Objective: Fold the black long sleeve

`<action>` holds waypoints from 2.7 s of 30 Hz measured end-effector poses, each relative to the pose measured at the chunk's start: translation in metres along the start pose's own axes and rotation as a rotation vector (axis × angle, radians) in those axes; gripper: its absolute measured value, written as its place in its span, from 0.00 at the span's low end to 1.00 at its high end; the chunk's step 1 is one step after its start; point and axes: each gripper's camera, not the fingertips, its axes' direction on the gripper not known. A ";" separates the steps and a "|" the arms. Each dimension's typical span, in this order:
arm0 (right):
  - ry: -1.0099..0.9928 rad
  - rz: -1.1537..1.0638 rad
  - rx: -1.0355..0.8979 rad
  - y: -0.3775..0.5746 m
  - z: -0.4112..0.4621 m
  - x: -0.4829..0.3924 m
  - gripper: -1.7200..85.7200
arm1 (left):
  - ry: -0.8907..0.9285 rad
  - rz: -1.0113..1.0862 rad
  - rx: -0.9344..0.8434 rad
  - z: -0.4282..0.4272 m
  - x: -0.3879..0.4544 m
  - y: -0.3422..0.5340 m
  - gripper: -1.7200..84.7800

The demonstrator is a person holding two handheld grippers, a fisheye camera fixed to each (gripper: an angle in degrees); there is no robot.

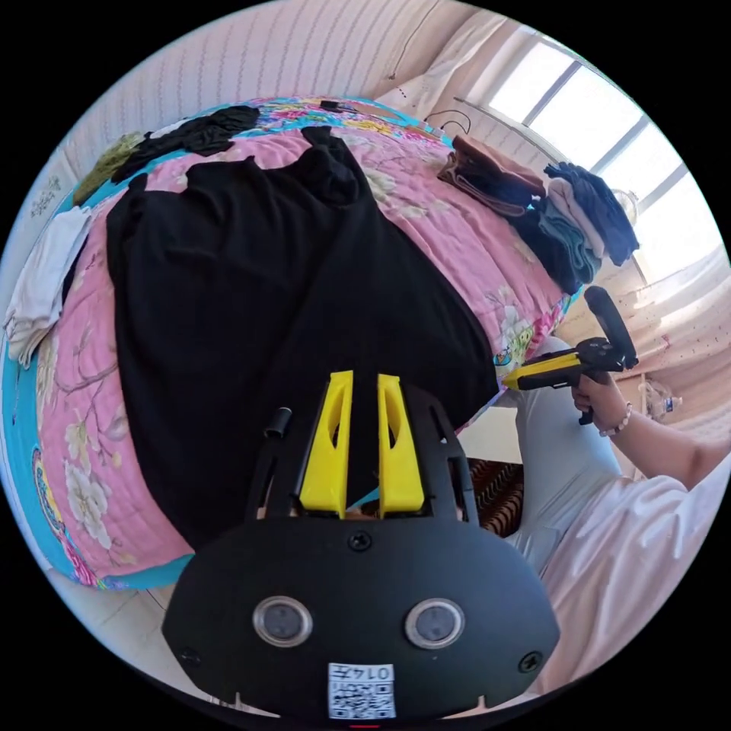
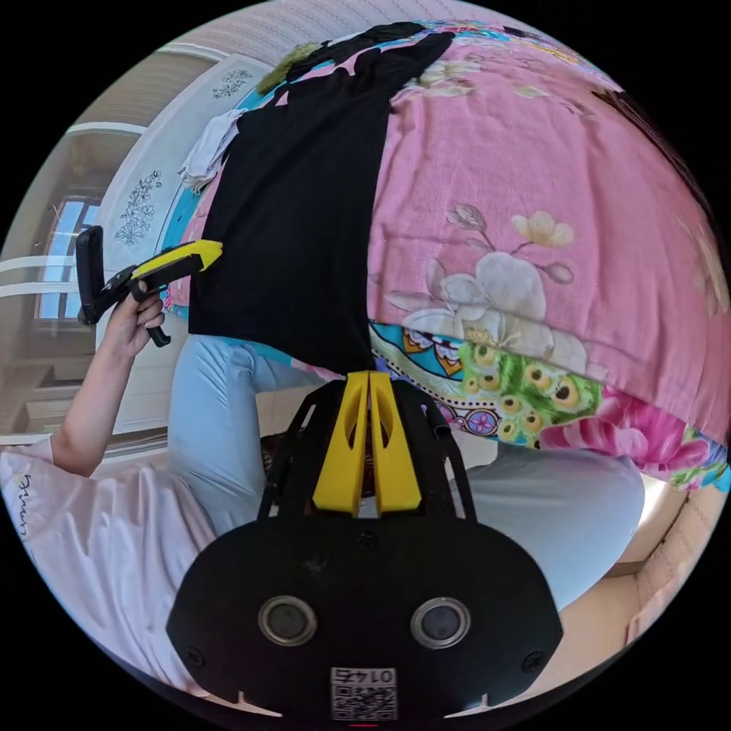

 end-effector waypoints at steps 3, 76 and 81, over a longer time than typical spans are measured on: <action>-0.094 0.042 0.019 0.009 -0.005 0.017 0.02 | -0.012 0.015 -0.098 0.039 0.018 -0.011 0.09; 0.008 0.004 0.071 -0.043 -0.015 -0.013 0.04 | -0.077 0.022 -0.039 0.102 0.074 0.000 0.09; 0.082 0.007 0.034 -0.046 -0.017 -0.009 0.03 | -0.077 -0.105 0.075 0.062 0.046 0.034 0.08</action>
